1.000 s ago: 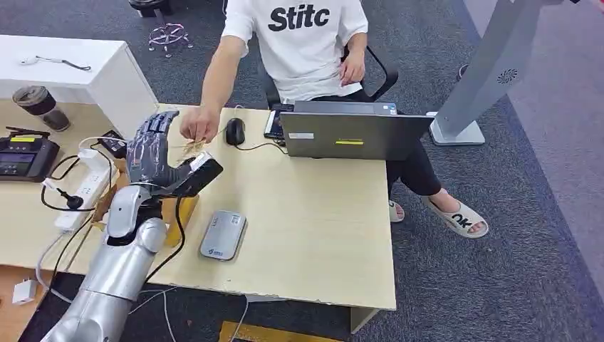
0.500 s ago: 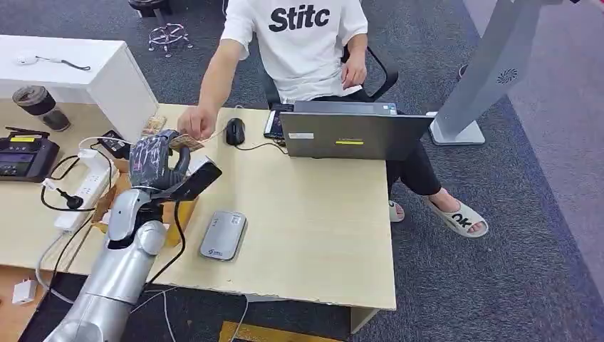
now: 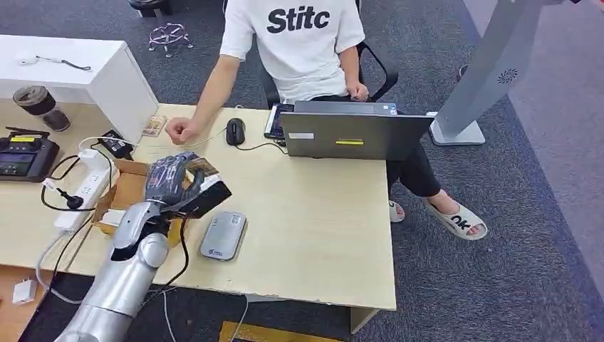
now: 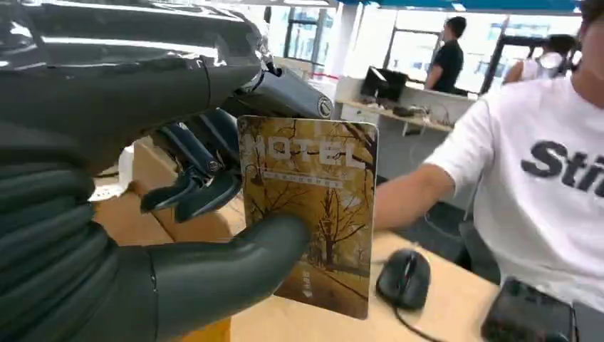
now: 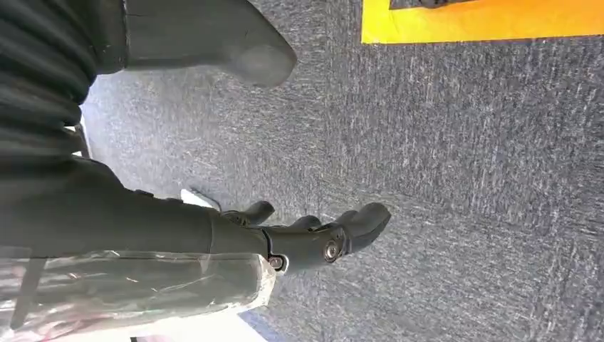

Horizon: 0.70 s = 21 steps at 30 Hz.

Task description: Pass the card to the sensor for recognition and then transmit it.

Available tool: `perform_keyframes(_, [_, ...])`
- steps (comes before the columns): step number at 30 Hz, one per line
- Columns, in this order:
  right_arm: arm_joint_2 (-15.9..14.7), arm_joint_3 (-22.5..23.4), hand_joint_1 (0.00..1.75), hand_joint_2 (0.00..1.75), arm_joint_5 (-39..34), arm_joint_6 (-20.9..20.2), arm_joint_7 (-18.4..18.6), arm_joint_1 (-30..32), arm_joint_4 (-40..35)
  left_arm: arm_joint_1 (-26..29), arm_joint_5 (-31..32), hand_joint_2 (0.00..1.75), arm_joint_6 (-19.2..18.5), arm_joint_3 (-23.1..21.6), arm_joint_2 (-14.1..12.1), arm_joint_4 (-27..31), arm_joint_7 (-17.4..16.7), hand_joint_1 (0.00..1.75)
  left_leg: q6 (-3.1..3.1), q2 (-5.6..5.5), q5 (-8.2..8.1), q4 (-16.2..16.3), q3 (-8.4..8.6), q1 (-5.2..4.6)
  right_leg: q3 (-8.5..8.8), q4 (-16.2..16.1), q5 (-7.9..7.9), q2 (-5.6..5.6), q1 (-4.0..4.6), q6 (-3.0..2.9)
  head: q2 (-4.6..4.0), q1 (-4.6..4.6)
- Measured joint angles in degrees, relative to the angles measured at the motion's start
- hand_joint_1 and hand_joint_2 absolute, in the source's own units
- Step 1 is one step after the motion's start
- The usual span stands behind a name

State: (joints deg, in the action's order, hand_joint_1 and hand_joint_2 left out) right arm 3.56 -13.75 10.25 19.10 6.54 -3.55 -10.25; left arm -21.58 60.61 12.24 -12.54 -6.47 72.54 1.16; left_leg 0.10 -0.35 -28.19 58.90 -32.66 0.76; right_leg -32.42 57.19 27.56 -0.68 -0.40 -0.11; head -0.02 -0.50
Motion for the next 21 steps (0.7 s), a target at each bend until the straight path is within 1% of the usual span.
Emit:
perform_keyframes(5, [0.0,0.15,0.0,1.75,-0.07,0.09,-0.15,0.12,0.0,1.15,3.11,1.75,-3.17,-3.04,-0.87,0.26,-0.77,1.75,0.0,0.0,0.0,0.0,0.0,0.0,0.0,0.0,0.0,0.0,0.0,0.0,0.0,0.02])
perform_keyframes(10, [0.0,0.55,0.0,1.75,-0.07,0.11,-0.2,0.11,0.0,3.13,3.82,1.75,-3.91,-6.21,-0.9,0.28,-1.79,1.75,0.0,0.0,0.0,0.0,0.0,0.0,0.0,0.0,0.0,0.01,0.0,0.0,0.0,0.0])
perform_keyframes(15, [0.0,1.05,0.0,1.75,-0.07,0.28,-0.31,0.2,0.0,4.16,3.89,1.75,-5.12,-7.5,-1.18,0.04,-2.76,1.75,0.0,0.0,0.0,0.0,0.0,0.0,0.0,0.0,0.0,0.01,0.0,0.0,0.0,0.02])
perform_keyframes(21, [0.0,1.11,0.0,1.75,-0.07,0.28,-0.31,0.41,0.0,4.74,4.79,1.75,-6.28,-8.48,-2.16,-0.81,-3.19,1.75,0.0,0.0,0.0,-0.01,0.0,0.0,-0.01,0.0,0.0,0.0,0.0,0.0,0.0,0.02])
